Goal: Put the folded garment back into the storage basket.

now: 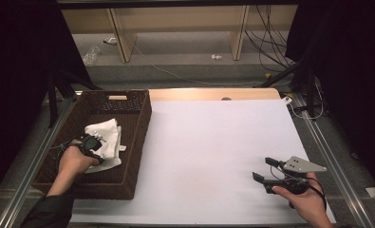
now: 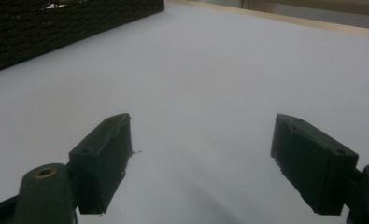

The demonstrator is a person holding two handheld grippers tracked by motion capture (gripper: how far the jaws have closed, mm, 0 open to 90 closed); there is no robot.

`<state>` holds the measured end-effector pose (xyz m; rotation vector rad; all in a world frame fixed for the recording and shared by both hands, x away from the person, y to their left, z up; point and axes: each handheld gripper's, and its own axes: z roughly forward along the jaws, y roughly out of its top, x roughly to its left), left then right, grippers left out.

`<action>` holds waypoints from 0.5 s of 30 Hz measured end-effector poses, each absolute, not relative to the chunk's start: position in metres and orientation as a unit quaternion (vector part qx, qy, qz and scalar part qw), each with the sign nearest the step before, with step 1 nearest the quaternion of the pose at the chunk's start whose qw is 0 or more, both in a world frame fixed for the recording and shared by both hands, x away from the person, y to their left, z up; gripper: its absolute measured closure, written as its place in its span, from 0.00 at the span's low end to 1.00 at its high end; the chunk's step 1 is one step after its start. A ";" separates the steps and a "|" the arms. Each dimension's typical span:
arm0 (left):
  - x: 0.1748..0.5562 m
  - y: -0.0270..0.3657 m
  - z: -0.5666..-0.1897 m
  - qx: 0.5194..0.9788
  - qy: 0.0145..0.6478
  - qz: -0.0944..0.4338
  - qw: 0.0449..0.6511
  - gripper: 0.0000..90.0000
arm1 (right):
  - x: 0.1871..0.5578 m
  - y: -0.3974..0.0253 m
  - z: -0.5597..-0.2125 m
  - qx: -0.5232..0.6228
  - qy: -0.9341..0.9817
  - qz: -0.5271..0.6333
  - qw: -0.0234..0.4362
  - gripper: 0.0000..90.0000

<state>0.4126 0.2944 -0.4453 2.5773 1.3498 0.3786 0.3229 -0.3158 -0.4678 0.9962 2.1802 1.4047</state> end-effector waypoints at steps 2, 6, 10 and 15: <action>0.412 0.292 -0.444 0.874 0.456 0.129 0.107 0.80 | 0.323 -0.316 -0.468 0.353 0.772 0.497 0.180 0.24; 0.410 0.289 -0.438 0.867 0.462 0.135 0.131 0.58 | 0.323 -0.316 -0.468 0.354 0.772 0.496 0.180 0.24; 0.409 0.289 -0.424 0.860 0.463 0.140 0.163 0.50 | 0.324 -0.315 -0.468 0.353 0.772 0.496 0.181 0.24; 0.411 0.284 -0.410 0.855 0.457 0.139 0.201 0.51 | 0.323 -0.316 -0.468 0.354 0.772 0.496 0.180 0.24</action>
